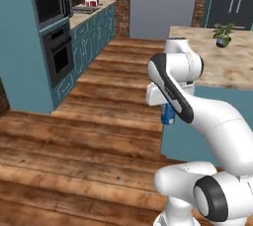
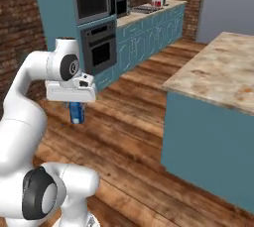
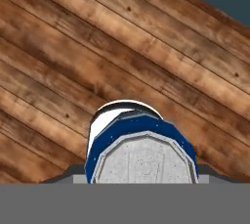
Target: Four empty soda cans are scattered around the kitchen. Gather all the cans and cluster them next to the stove for recycling.
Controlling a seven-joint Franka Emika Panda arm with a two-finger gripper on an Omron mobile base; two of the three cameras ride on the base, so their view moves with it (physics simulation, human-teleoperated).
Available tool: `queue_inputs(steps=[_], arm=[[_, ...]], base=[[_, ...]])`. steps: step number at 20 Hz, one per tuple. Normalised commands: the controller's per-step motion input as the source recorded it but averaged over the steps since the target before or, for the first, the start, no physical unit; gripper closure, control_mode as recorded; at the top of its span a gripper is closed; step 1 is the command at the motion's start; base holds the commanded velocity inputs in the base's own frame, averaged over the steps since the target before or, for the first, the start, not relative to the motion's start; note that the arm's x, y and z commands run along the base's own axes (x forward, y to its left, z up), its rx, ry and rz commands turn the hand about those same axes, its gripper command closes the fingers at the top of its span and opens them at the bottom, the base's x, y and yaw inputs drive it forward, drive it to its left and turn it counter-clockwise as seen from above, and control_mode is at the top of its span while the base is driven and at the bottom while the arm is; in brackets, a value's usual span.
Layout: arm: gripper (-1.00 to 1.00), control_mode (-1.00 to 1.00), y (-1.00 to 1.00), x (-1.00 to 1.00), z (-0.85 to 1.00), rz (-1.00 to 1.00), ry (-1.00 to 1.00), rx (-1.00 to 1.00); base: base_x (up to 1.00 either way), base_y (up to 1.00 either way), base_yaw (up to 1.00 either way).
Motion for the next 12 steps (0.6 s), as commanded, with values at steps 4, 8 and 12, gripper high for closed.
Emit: queue_inputs(steps=[4,8,12], arm=[[1.0,1.0,0.0,0.0,0.0,0.0,0.0,0.0],[1.0,1.0,0.0,0.0,0.0,0.0,0.0,0.0],[1.0,1.0,0.0,0.0,0.0,0.0,0.0,0.0]], base=[[0.34,0.09,-0.87],[0.98,0.69,-0.15],[0.91,1.0,-0.12]])
